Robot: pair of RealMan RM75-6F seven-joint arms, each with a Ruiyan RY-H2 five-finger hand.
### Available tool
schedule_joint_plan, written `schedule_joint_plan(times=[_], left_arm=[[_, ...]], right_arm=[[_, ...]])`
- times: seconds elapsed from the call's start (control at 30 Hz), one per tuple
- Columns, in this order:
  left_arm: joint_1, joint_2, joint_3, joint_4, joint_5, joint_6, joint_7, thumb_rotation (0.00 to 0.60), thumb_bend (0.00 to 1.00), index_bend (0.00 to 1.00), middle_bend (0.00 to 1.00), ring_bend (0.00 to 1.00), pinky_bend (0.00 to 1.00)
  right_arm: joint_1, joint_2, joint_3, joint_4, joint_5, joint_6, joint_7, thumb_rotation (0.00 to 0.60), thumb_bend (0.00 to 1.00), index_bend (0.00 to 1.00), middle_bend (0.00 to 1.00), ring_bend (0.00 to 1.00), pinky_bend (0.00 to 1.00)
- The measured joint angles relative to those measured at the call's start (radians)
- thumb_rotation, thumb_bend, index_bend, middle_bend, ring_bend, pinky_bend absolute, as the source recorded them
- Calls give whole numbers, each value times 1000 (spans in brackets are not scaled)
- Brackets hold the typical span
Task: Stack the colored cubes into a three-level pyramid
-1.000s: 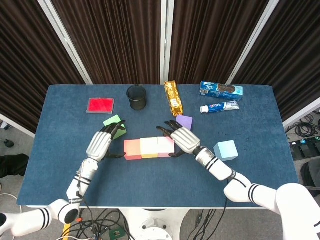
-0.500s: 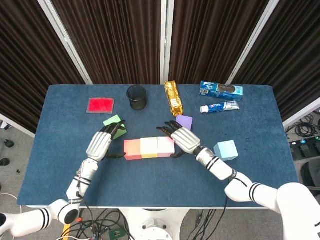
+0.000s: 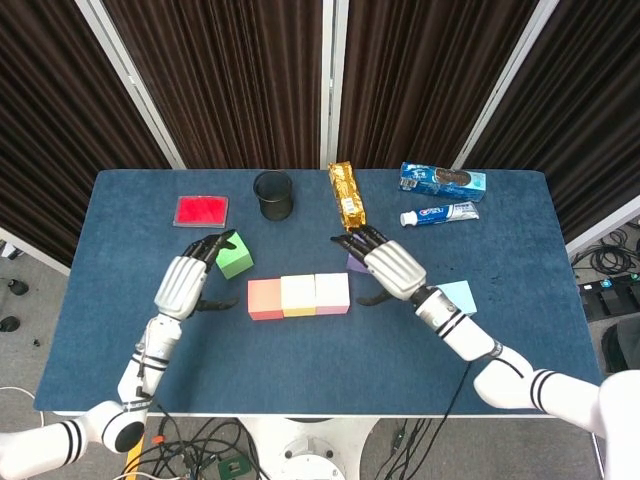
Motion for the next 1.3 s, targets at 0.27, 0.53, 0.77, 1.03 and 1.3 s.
schedule_joint_plan(times=[0.27, 0.53, 0.77, 1.03, 1.3], left_arm=[[1, 43, -59, 42, -103, -44, -30, 600, 72, 81, 268, 120, 213], [-59, -23, -99, 250, -227, -199, -60, 600, 71, 81, 268, 115, 213], [-110, -103, -129, 382, -327, -298, -64, 600, 70, 80, 267, 108, 207], [-121, -84, -159, 293, -408, -312, 19, 600, 48, 80, 267, 108, 190], [-127, -57, -189, 125, -586, -263, 218, 600, 34, 79, 269, 107, 169]], right_arm=[[-104, 147, 34, -149, 100, 69, -86, 600, 0, 0, 125, 0, 0], [-183, 184, 21, -201, 151, 101, -139, 600, 0, 0, 129, 0, 0], [-186, 208, 56, -220, 172, 90, -142, 600, 0, 0, 136, 0, 0], [-169, 210, 76, -210, 178, 47, -138, 600, 0, 0, 135, 0, 0], [-164, 200, 83, -199, 162, 38, -119, 600, 0, 0, 135, 0, 0]])
